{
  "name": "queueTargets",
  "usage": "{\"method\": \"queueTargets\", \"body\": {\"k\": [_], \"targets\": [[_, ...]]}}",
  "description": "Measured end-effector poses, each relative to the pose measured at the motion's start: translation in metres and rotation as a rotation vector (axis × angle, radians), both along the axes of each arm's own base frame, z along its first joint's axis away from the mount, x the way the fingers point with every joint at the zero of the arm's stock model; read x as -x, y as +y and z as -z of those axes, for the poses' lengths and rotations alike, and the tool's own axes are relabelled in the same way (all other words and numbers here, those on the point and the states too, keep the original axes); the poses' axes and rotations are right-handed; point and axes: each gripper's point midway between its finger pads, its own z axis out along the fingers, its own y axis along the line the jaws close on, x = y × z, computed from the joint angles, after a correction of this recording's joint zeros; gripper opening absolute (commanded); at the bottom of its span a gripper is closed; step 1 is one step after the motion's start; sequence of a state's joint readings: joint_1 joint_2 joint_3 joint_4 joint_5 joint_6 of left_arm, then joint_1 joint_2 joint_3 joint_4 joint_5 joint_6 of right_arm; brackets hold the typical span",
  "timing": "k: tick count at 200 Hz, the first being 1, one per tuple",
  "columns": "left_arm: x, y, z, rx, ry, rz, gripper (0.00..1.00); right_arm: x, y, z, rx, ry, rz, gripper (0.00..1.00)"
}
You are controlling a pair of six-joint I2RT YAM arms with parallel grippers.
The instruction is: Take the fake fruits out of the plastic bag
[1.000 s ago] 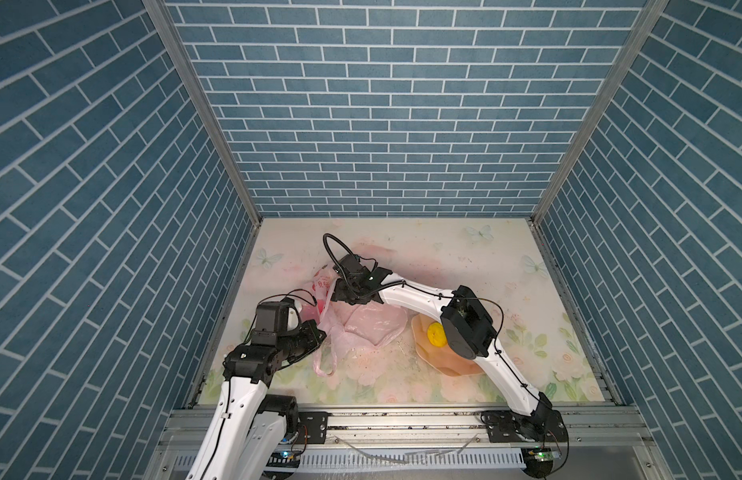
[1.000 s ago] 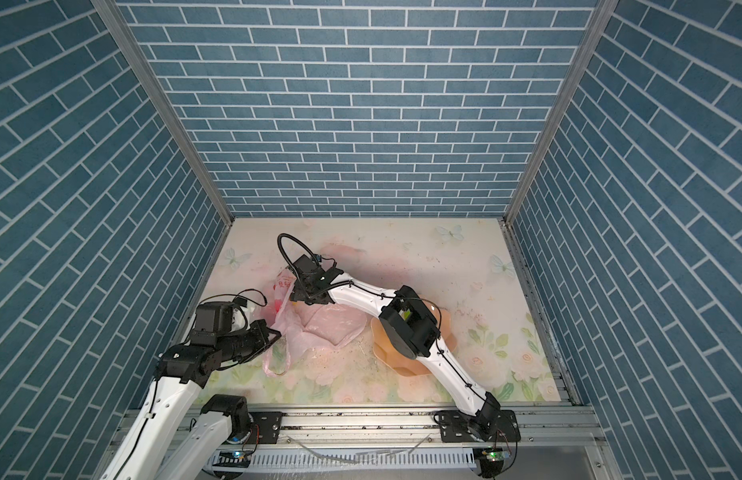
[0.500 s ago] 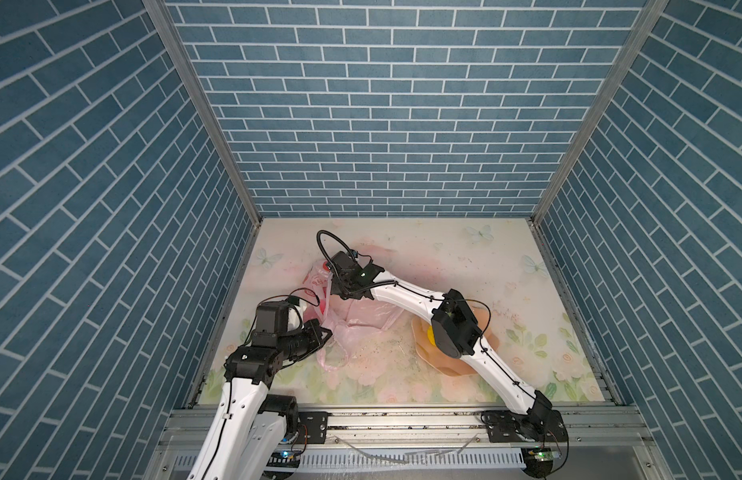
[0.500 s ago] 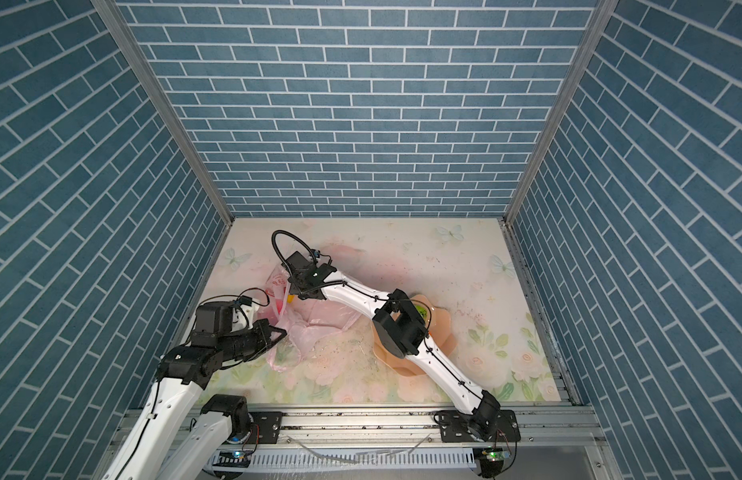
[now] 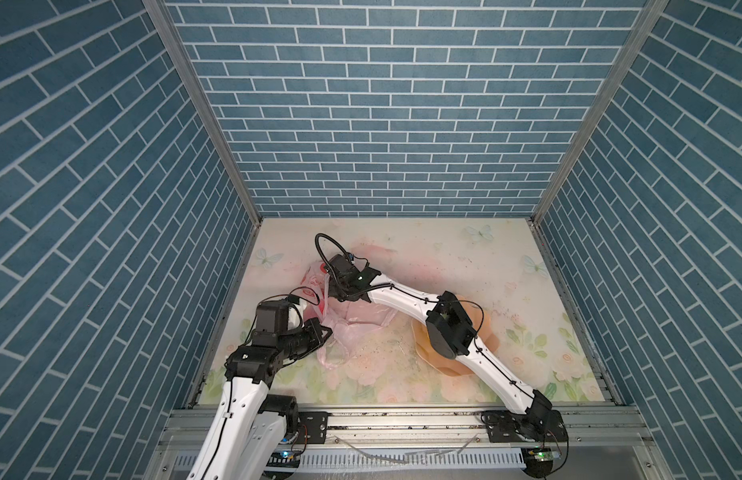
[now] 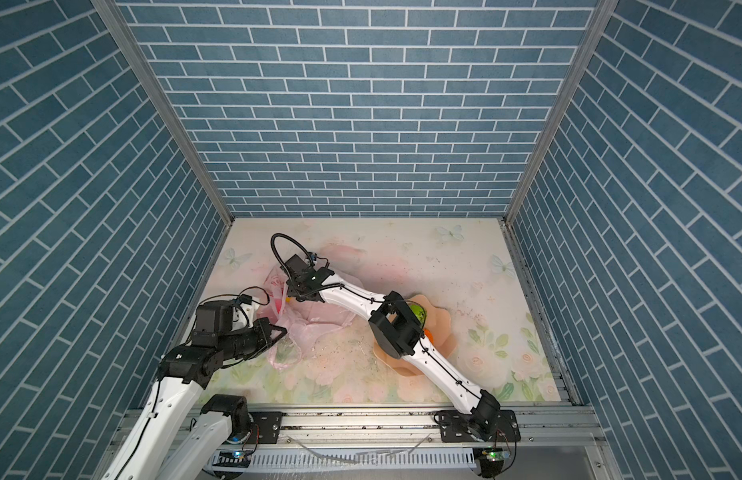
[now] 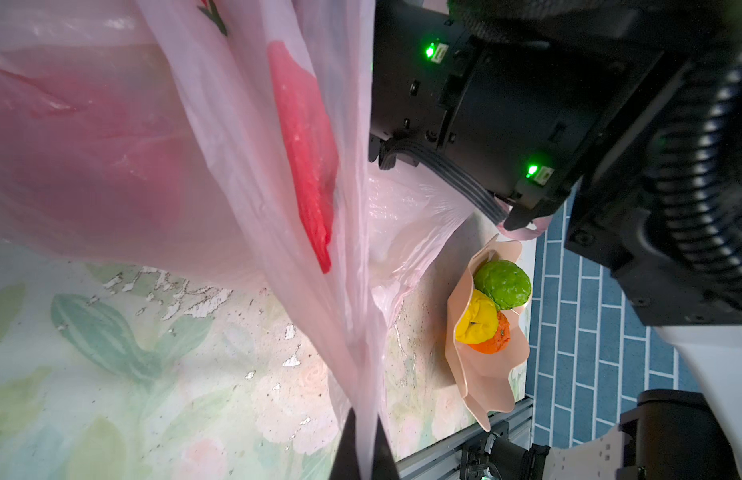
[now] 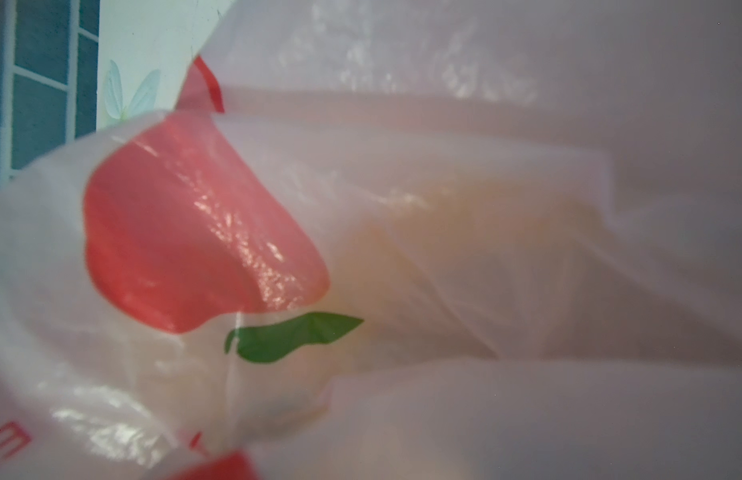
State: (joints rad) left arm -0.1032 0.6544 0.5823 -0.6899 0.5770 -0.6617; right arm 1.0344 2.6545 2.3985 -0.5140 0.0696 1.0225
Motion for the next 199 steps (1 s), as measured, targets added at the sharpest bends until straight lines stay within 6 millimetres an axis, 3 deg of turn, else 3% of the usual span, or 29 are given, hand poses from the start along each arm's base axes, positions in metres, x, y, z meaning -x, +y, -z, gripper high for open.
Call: {"method": "queueTargets", "body": {"k": [37,93,175,199], "targets": [[0.000,0.000,0.000,0.001,0.003,0.001,0.00,-0.002,0.001,-0.002,-0.005,-0.006,0.007,0.39],[0.001,0.000,0.006,-0.007,0.034,0.000,0.00,-0.006,-0.006,-0.004,-0.004,-0.036,0.030,0.28],[0.008,0.008,0.015,-0.046,0.084,-0.026,0.00,-0.013,-0.048,-0.005,0.032,-0.039,0.074,0.27],[0.007,0.010,0.013,-0.058,0.081,-0.036,0.00,-0.015,-0.051,-0.005,0.034,-0.040,0.074,0.33]]}}
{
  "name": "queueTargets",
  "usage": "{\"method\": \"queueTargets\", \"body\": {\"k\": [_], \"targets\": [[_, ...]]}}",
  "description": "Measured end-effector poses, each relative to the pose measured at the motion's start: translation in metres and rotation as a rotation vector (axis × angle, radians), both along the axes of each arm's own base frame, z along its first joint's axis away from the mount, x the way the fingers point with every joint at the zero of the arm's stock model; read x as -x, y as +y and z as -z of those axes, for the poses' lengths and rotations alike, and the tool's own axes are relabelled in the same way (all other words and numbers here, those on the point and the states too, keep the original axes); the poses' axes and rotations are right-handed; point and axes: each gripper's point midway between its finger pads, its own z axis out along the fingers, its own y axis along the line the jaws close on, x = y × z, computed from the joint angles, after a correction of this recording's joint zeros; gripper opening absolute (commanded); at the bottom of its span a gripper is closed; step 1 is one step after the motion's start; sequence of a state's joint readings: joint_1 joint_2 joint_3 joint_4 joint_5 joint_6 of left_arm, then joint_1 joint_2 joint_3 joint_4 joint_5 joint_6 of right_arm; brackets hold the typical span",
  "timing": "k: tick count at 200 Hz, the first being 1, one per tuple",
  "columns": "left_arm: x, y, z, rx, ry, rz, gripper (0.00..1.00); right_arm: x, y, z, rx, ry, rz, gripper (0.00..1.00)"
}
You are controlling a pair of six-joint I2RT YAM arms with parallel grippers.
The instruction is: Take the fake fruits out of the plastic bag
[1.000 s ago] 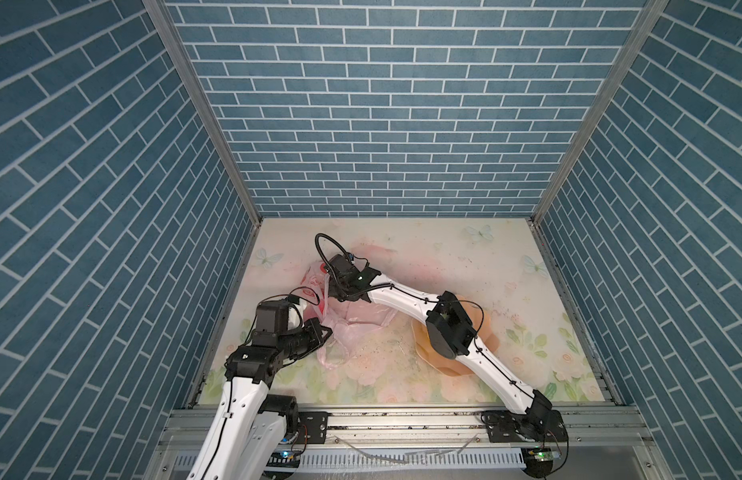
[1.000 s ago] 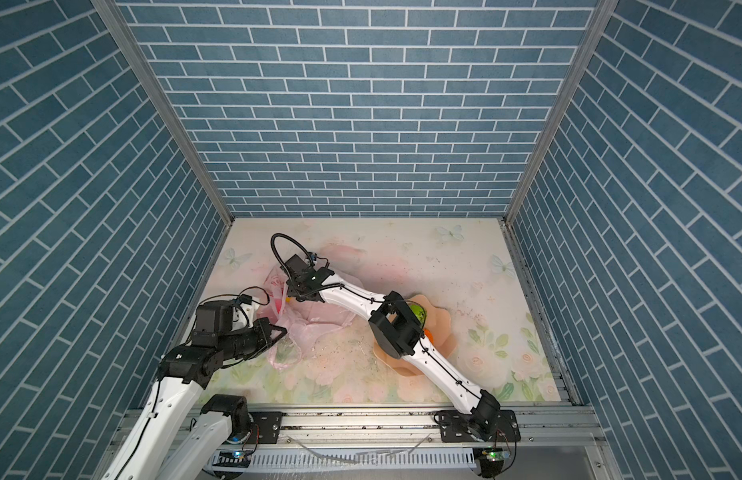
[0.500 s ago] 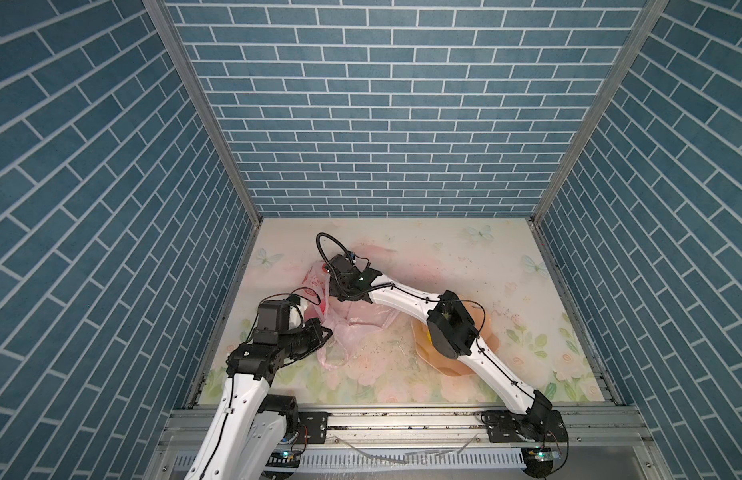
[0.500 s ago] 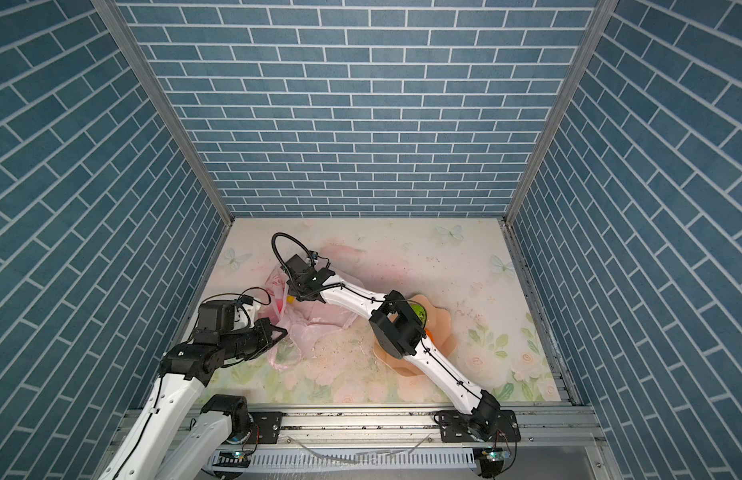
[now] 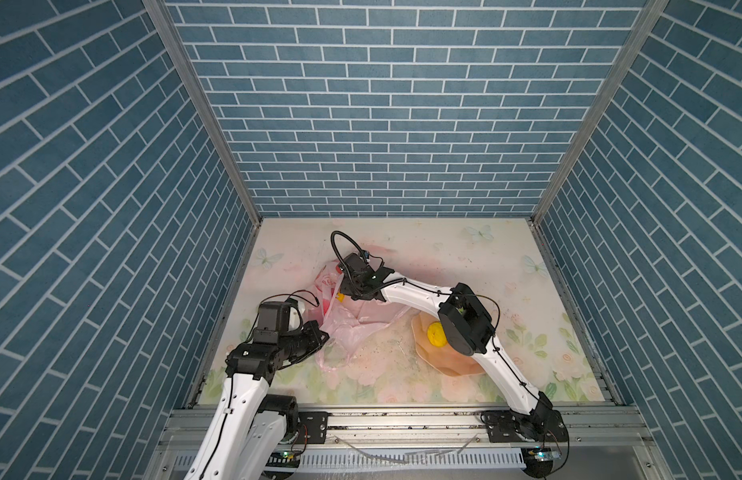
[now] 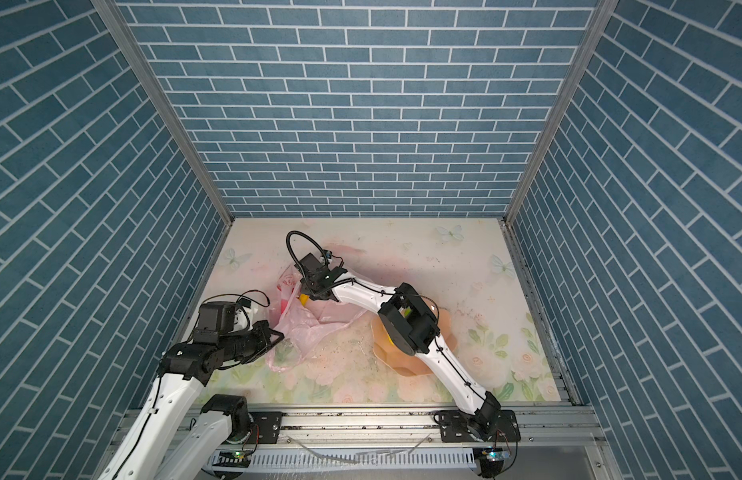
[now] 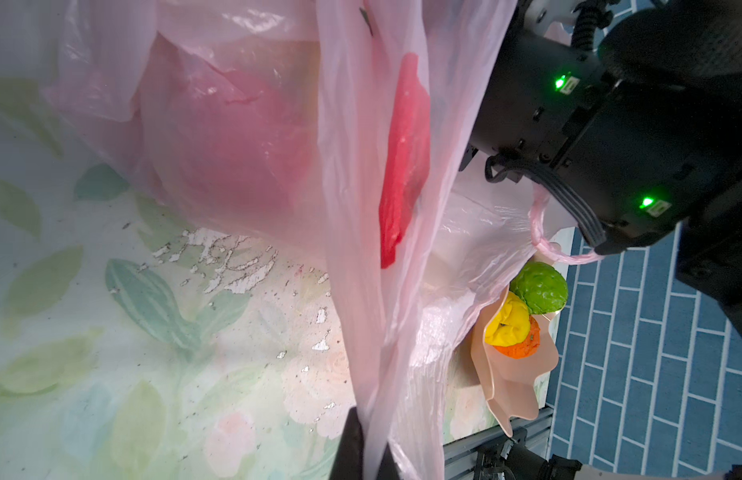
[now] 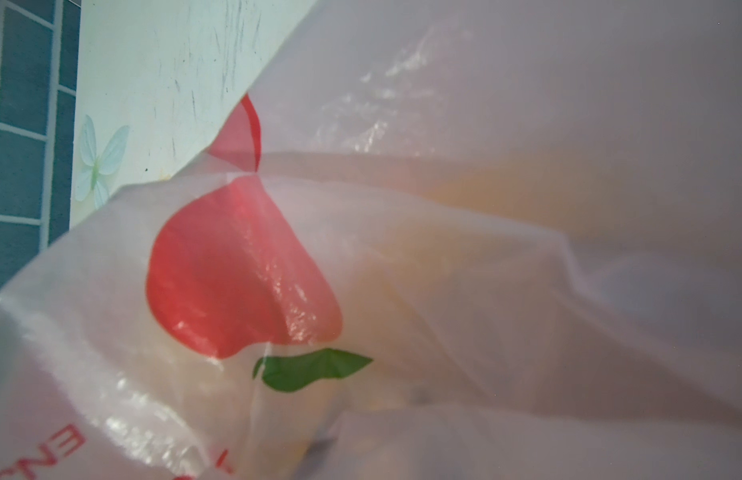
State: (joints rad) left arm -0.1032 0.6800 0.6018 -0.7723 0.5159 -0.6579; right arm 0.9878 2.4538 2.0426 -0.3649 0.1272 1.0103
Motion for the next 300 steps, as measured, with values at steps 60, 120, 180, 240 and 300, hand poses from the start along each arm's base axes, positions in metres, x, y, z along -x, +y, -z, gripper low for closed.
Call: {"method": "queueTargets", "body": {"k": [60,120,180,240,300], "targets": [[-0.003,0.001,-0.006,-0.005,-0.014,-0.002,0.00,-0.003,0.005,0.000,-0.042,0.003,-0.001,0.51],[-0.010,-0.005,-0.010,0.022,-0.035,0.015,0.00,-0.007,0.021,-0.010,-0.122,-0.012,-0.020,0.55],[-0.018,-0.012,-0.019,0.063,-0.079,0.044,0.00,-0.010,0.040,0.004,-0.118,0.013,-0.030,0.59],[-0.017,-0.019,-0.016,0.100,-0.080,0.075,0.00,-0.011,0.043,0.007,-0.074,0.026,-0.016,0.57],[-0.019,-0.022,-0.019,0.111,-0.102,0.095,0.00,-0.012,0.048,0.012,-0.074,0.054,0.028,0.30]]}}
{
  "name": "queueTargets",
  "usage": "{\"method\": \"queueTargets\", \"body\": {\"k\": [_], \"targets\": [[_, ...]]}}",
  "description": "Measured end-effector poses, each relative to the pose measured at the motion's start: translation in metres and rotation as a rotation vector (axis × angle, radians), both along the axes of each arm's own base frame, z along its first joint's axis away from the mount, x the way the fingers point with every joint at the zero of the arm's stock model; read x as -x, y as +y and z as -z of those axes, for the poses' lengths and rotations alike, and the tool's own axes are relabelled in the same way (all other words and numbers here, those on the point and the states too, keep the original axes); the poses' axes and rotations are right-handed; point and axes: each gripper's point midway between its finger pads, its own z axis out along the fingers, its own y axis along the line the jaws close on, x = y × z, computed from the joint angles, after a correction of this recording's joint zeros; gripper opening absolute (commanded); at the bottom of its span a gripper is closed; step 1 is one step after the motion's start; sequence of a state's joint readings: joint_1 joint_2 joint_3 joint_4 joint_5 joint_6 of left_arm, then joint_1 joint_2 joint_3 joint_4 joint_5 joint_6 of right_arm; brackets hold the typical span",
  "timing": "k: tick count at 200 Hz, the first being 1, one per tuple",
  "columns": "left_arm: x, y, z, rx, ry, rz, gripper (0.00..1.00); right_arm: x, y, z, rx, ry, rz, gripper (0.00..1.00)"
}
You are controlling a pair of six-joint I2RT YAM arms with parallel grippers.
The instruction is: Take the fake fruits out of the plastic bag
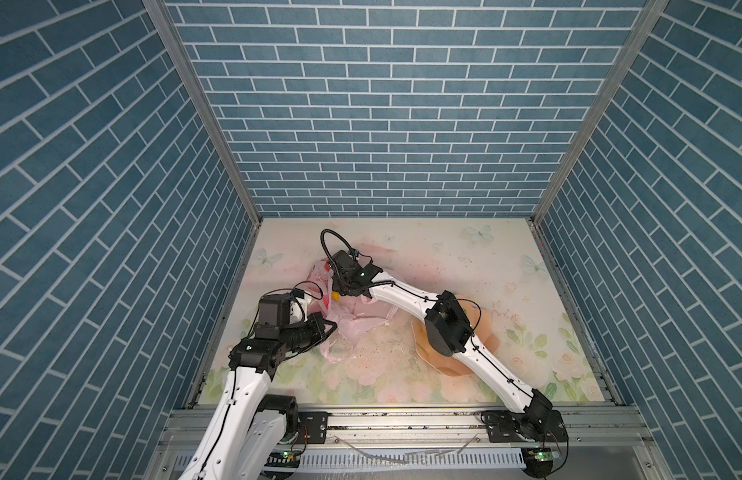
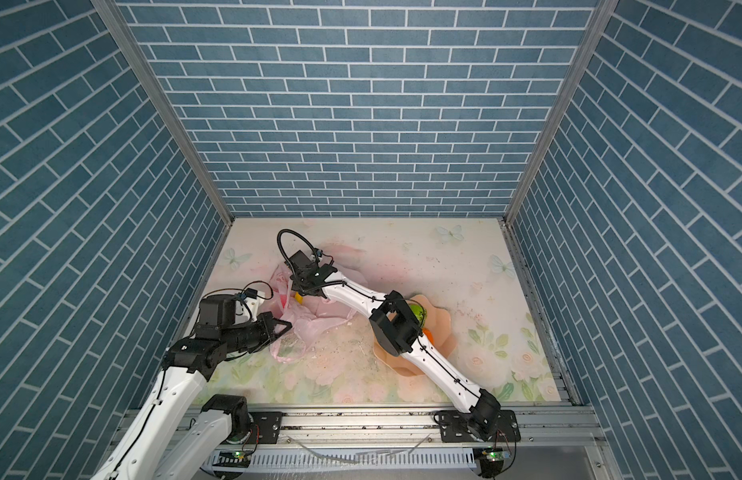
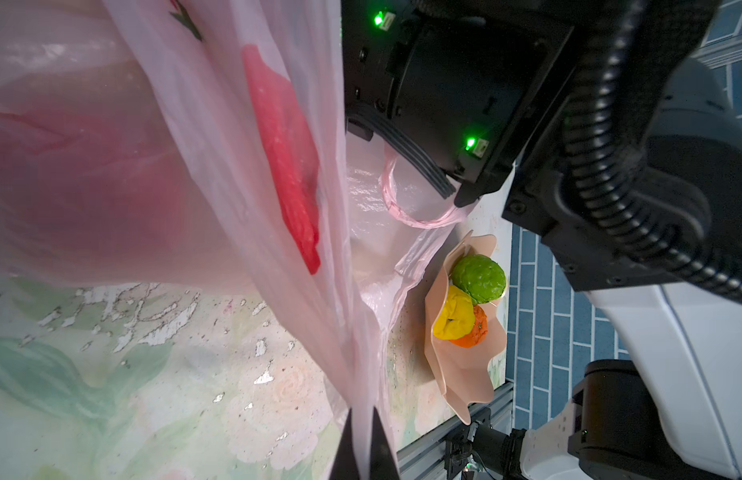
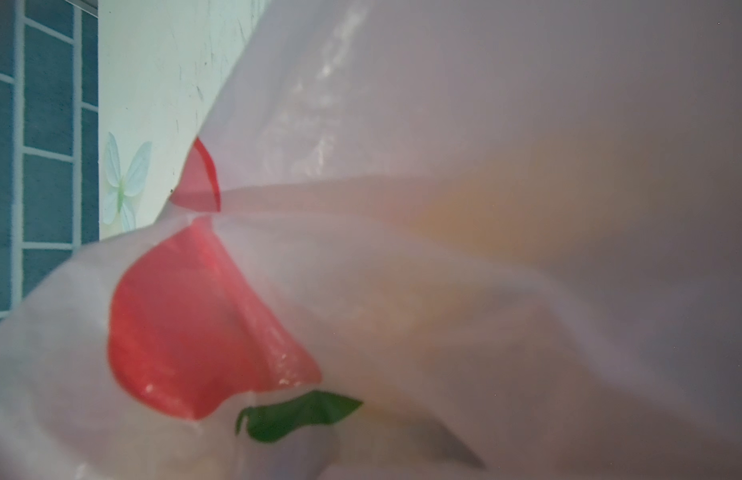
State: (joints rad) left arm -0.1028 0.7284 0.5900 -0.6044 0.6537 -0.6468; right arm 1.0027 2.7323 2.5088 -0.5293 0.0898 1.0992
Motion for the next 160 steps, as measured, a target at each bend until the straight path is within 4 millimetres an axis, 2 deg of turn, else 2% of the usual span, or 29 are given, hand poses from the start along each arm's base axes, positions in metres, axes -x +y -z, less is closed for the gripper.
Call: {"method": "queueTargets", "body": {"k": [55,85,129,160], "targets": [[0.000,0.000,0.002,-0.003,0.007,0.007,0.00,0.000,-0.002,0.000,-0.015,-0.001,0.008,0.16],[-0.002,0.002,0.010,-0.019,0.028,-0.003,0.00,-0.003,-0.011,-0.002,-0.045,-0.003,0.008,0.14],[-0.007,0.010,0.035,-0.073,0.068,-0.039,0.00,-0.011,-0.032,-0.007,-0.076,-0.006,0.012,0.11],[-0.013,0.014,0.039,-0.095,0.060,-0.060,0.00,-0.012,-0.044,-0.014,-0.100,-0.003,0.015,0.10]]}}
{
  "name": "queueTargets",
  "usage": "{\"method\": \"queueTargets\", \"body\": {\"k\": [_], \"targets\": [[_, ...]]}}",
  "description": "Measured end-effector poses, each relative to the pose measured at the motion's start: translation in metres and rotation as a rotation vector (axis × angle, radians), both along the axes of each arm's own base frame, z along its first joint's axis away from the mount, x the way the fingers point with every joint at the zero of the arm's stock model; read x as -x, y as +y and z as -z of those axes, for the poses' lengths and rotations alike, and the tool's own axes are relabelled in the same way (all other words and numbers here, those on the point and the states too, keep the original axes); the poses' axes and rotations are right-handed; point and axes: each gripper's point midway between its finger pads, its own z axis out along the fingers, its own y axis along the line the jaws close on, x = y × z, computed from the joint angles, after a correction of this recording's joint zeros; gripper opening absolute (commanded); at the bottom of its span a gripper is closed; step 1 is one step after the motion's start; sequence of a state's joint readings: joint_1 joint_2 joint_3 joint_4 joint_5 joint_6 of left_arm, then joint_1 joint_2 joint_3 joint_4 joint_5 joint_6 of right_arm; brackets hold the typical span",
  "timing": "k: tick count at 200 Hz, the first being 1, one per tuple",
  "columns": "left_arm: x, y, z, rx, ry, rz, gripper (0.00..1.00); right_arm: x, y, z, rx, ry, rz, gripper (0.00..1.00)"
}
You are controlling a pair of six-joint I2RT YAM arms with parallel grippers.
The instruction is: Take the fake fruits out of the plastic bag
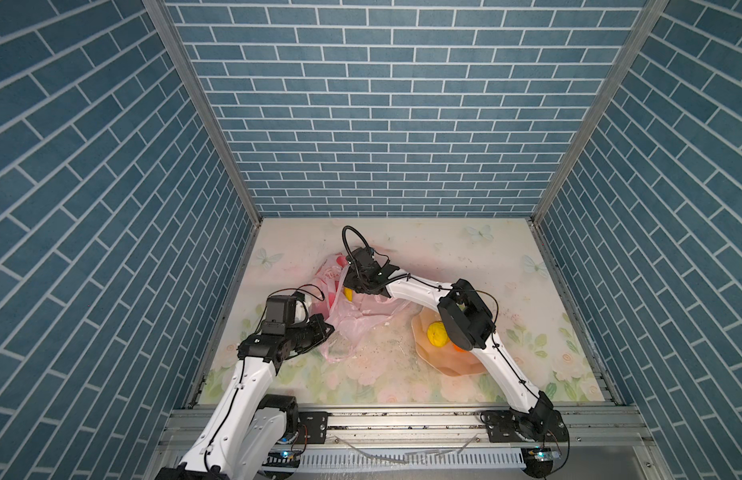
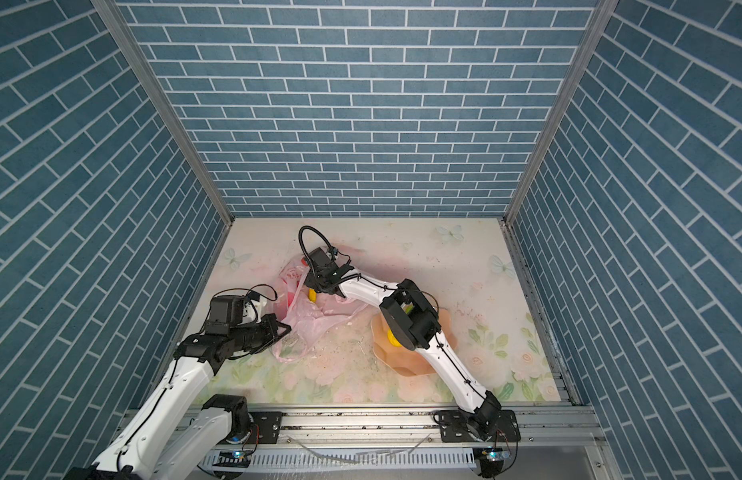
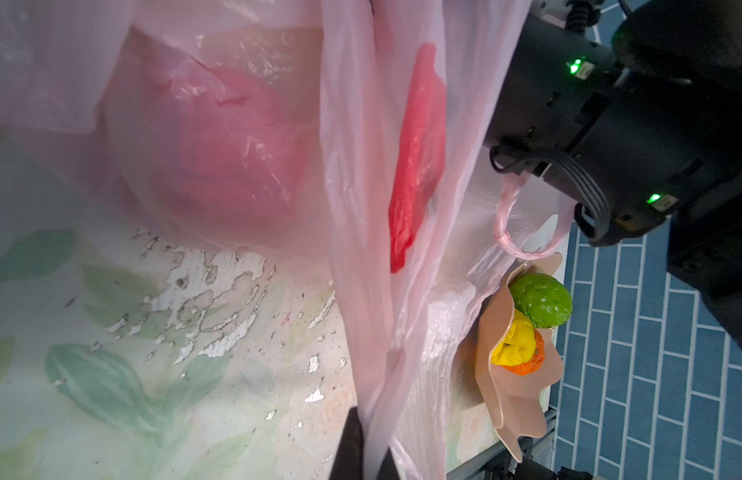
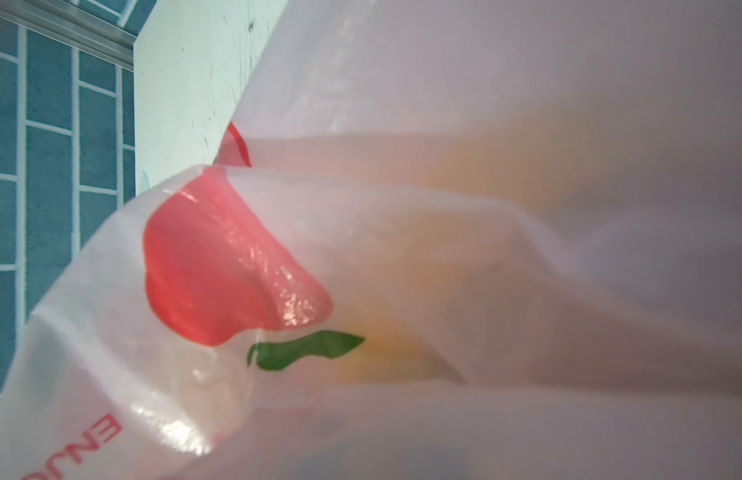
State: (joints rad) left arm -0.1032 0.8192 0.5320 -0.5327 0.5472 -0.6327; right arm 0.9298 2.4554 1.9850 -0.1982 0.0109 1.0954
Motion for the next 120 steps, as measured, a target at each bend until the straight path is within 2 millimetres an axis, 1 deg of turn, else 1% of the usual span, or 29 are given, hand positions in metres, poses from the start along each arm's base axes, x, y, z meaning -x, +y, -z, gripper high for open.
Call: {"method": "queueTargets", "body": {"k": [57,120], "targets": [[-0.006,0.003,-0.002,-0.018,-0.027,-0.016,0.00,-0.001,-0.018,-0.019,-0.038,-0.017,0.012,0.10],[-0.010,0.005,-0.003,-0.025,-0.043,-0.024,0.00,-0.001,-0.019,-0.032,-0.085,-0.010,-0.015,0.10]]}}
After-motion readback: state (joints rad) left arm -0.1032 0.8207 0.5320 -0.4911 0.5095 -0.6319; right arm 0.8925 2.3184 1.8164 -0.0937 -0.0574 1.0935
